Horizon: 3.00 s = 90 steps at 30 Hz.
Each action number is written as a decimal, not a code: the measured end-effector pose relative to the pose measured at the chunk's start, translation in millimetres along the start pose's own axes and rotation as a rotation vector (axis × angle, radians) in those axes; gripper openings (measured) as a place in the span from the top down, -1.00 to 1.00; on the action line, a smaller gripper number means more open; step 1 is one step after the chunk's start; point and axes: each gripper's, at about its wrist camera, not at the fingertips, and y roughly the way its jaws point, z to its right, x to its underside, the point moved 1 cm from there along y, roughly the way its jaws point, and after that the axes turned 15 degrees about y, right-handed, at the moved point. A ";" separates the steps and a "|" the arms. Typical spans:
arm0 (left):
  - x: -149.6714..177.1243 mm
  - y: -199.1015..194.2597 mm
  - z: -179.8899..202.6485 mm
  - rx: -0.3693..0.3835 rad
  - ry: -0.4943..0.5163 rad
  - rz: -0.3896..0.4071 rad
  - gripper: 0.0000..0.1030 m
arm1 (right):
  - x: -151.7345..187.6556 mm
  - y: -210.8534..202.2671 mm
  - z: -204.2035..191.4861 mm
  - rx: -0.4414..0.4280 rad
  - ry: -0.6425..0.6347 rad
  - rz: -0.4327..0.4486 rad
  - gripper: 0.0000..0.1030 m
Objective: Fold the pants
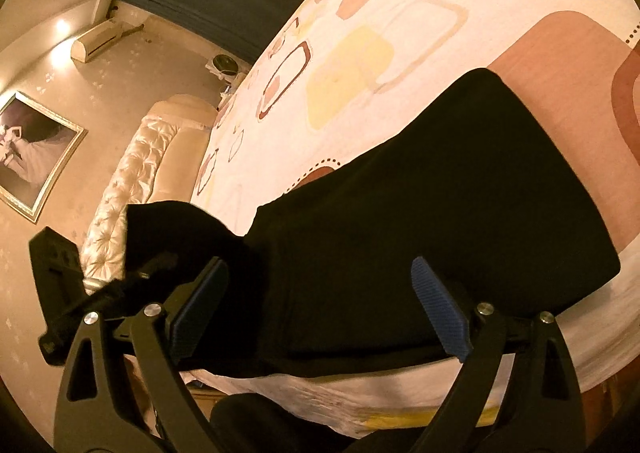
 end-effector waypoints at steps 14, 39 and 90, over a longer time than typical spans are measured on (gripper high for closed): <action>16.1 73.1 56.3 -0.139 0.085 -0.104 0.74 | -9.4 0.0 14.4 -0.005 0.060 0.007 -0.81; 19.6 81.9 82.3 -0.256 0.196 -0.084 0.59 | -13.0 -1.1 20.7 -0.009 0.085 0.008 -0.81; 110.0 -4.6 -116.9 0.037 -0.196 0.054 -0.46 | 21.9 22.4 -100.6 0.086 -0.336 -0.124 0.77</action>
